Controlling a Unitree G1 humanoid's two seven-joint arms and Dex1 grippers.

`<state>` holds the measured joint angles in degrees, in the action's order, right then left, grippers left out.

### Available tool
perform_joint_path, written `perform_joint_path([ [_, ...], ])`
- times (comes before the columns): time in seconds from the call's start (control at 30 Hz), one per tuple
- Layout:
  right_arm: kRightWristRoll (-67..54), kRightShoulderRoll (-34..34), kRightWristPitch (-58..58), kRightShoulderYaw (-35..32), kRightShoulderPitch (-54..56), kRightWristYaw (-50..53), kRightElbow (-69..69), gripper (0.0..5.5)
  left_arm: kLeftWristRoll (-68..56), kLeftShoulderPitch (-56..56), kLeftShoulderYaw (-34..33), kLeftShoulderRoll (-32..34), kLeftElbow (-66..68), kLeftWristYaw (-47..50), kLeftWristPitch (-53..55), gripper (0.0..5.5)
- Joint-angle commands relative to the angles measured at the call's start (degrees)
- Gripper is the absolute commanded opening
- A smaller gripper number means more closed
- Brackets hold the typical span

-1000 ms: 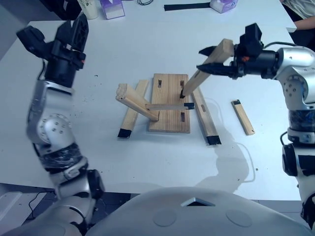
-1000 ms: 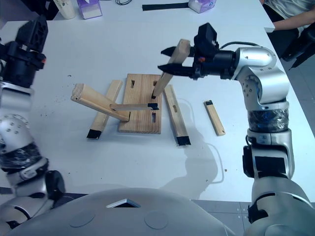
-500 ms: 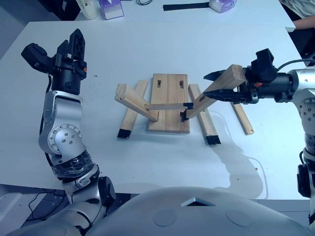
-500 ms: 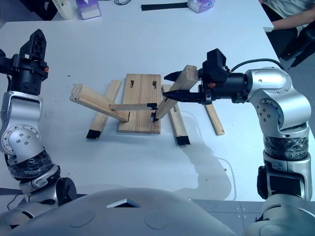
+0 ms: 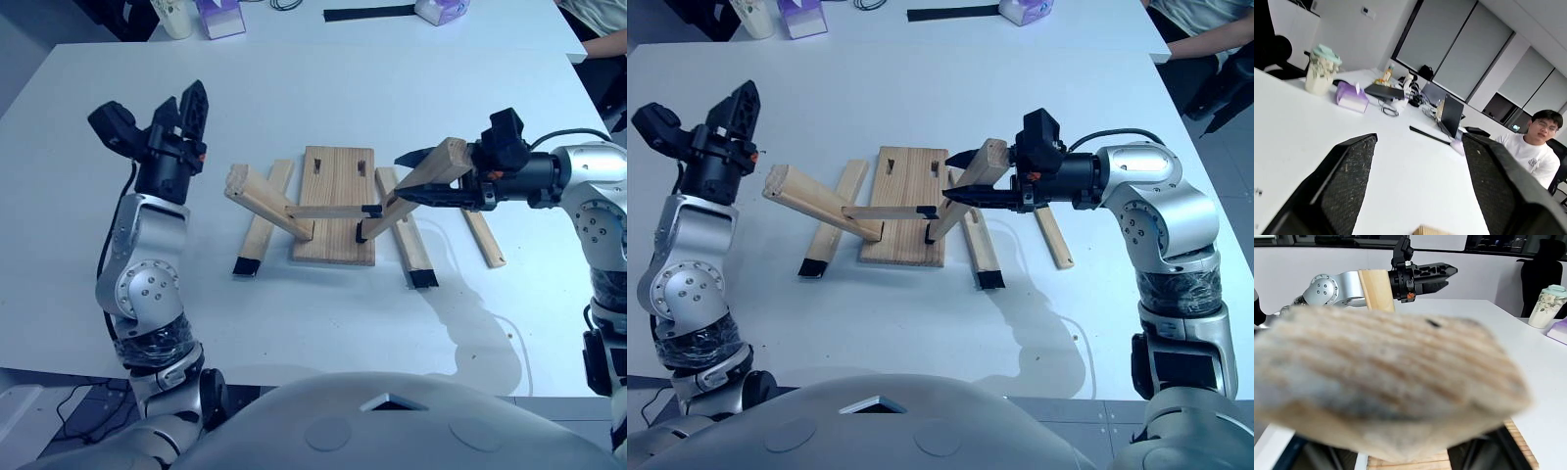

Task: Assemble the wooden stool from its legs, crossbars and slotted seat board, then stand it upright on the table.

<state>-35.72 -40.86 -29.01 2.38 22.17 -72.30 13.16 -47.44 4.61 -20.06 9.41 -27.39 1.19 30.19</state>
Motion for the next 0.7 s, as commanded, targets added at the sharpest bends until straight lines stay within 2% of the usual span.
perform_joint_path([
  [0.03, 5.40, -2.13, 2.02, 3.12, 1.11, -0.64, -2.54, 2.01, 0.78, -2.36, 2.37, -1.18, -2.10, -0.35, -0.34, 3.21],
  [0.33, 8.67, -4.18, 2.50, 7.83, 1.11, 0.22, 2.73, 2.01, 4.95, -10.67, 8.28, -2.47, -5.47, -1.48, -1.27, 3.21],
  [0.7, 8.30, -3.30, -0.71, 10.14, 8.40, -1.10, -2.81, 2.01, 12.94, -12.94, 14.26, -4.16, -2.85, -2.82, -5.29, 3.21],
])
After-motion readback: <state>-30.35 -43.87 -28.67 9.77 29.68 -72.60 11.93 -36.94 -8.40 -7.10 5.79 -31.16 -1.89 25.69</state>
